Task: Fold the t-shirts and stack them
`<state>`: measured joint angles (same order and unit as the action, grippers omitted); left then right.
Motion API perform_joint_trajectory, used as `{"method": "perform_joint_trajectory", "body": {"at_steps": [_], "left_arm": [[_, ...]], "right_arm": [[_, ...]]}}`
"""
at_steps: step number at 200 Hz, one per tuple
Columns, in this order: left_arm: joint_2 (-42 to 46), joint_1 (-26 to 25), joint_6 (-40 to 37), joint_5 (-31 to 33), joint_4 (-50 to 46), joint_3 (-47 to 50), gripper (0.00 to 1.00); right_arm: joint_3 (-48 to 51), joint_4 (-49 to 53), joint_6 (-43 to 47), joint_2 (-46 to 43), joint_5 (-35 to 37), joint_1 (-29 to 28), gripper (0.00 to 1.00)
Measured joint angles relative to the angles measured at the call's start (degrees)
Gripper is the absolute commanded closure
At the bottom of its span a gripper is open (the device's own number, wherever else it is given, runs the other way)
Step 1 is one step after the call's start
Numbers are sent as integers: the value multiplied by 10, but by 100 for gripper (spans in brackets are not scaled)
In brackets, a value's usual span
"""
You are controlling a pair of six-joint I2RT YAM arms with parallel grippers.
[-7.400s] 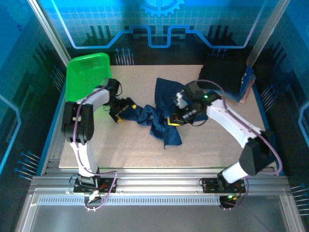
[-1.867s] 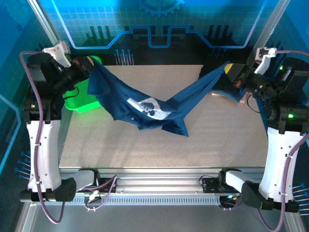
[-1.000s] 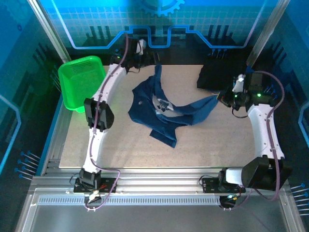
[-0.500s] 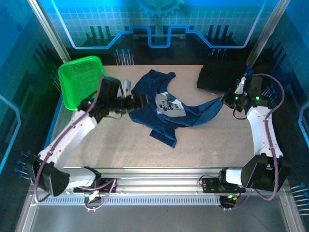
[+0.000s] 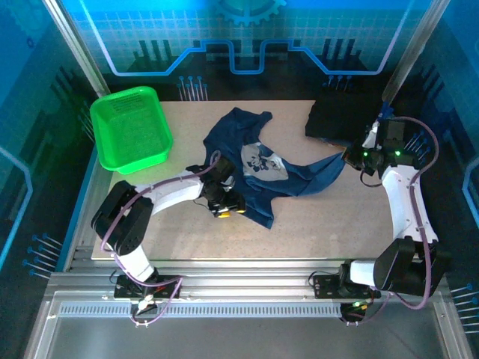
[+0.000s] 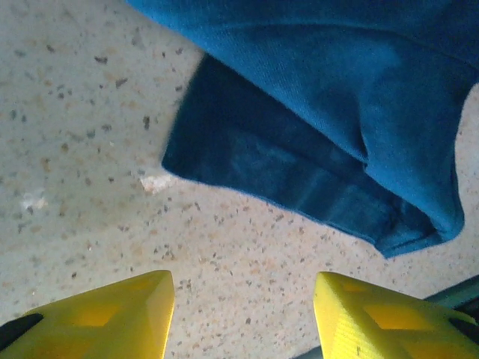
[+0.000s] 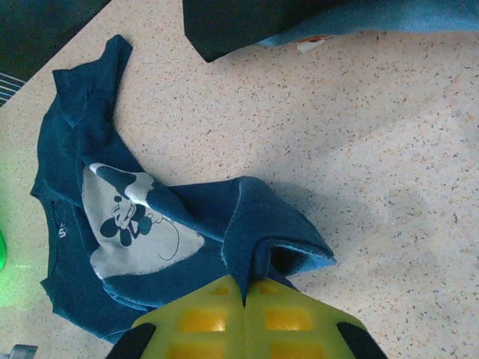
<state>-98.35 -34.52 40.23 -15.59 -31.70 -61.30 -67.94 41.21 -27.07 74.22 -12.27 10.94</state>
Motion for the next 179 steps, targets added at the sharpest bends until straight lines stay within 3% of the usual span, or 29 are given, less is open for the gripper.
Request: {"method": "perform_joint_trajectory", "body": {"at_steps": [119,142,168,179], "left_arm": [[-108,0,-1,44,0,-81,64],[-117,0,-2,44,1,-88,73],[-127,0,-15,44,1,-95,100],[-126,2,-23,44,-1,-97,100]], "right_arm": [[28,-1,6,-30,-2,4,100],[28,-1,6,-31,-2,12,100],[28,-1,6,-31,-2,18,100],[28,-2,6,-31,-3,21,100]]}}
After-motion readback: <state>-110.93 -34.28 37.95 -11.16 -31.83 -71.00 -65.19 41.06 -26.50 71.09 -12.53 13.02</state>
